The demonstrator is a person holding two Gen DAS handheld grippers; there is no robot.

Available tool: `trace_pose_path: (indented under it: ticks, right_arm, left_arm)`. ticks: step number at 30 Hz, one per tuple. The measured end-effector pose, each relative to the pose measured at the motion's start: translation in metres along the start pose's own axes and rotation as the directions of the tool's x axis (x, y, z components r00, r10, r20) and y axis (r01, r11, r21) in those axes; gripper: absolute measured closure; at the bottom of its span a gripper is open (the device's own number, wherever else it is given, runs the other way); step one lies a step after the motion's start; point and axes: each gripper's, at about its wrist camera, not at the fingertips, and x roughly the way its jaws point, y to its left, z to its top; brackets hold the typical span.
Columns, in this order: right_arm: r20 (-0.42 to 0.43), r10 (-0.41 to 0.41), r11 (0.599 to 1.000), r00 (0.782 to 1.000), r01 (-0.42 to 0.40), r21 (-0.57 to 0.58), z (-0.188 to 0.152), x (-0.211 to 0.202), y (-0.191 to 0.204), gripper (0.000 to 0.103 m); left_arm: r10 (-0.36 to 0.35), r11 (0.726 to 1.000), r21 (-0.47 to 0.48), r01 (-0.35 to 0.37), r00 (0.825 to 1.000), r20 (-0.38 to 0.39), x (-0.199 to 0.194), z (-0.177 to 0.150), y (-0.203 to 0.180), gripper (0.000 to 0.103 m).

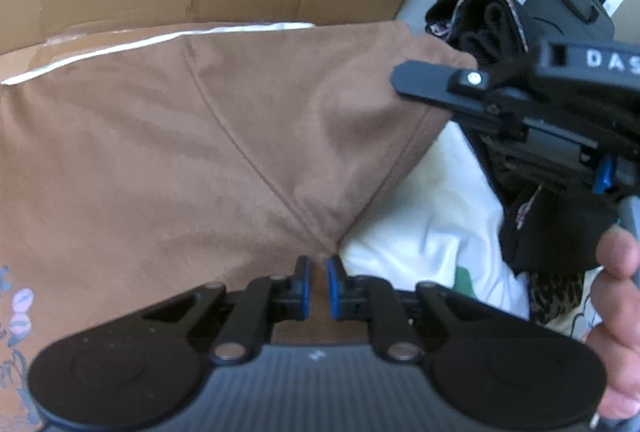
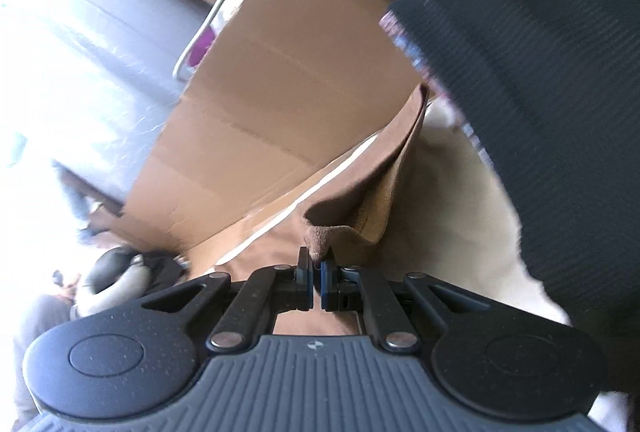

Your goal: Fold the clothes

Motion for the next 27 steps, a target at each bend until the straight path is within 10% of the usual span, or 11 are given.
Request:
trace_pose_path:
  ticks: [18, 27]
  right_arm:
    - [-0.217, 0.190, 0.979, 0.958, -0.169, 0.110, -0.040, 0.007, -0.005, 0.102]
    - [-0.253, 0.159, 0.987, 0.954, -0.144, 0.076, -0.059, 0.003, 0.000, 0.098]
  left_arm:
    - [-0.054, 0.991, -0.114, 0.064, 0.995, 0.088, 0.004, -0.012, 0.013, 0.092]
    - [-0.088, 0.983, -0.151, 0.108, 0.987, 0.135, -0.021, -0.024, 0.026, 0.081]
